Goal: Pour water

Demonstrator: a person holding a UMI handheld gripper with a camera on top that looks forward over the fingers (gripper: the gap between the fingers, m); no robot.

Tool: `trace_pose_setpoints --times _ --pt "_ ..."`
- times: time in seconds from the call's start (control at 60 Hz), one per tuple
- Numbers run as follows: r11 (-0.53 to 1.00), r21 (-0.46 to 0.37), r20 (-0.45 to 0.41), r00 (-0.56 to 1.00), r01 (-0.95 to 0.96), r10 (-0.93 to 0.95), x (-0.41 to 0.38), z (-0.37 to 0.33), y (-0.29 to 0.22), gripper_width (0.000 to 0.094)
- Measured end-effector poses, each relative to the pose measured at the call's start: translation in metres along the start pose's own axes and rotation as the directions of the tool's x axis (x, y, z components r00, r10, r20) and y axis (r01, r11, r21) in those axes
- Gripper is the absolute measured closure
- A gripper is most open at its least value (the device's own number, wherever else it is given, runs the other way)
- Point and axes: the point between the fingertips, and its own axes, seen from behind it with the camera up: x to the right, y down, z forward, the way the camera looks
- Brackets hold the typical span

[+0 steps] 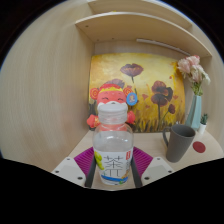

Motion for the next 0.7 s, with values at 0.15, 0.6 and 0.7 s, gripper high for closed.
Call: trace_pose_setpoints --times 0.15,0.6,0.7 --pt "0.999 0.034 0.002 1.0 0.007 -0.007 -0.002 0.007 -0.002 0.0472" --pt "0.958 0.025 0.117 0.953 -0.286 0.281 -0.005 0.02 -0.065 0.0544" --pt "0.891 0.007 0.132 0.884 -0.453 0.448 0.01 0.021 -0.09 0.0544"
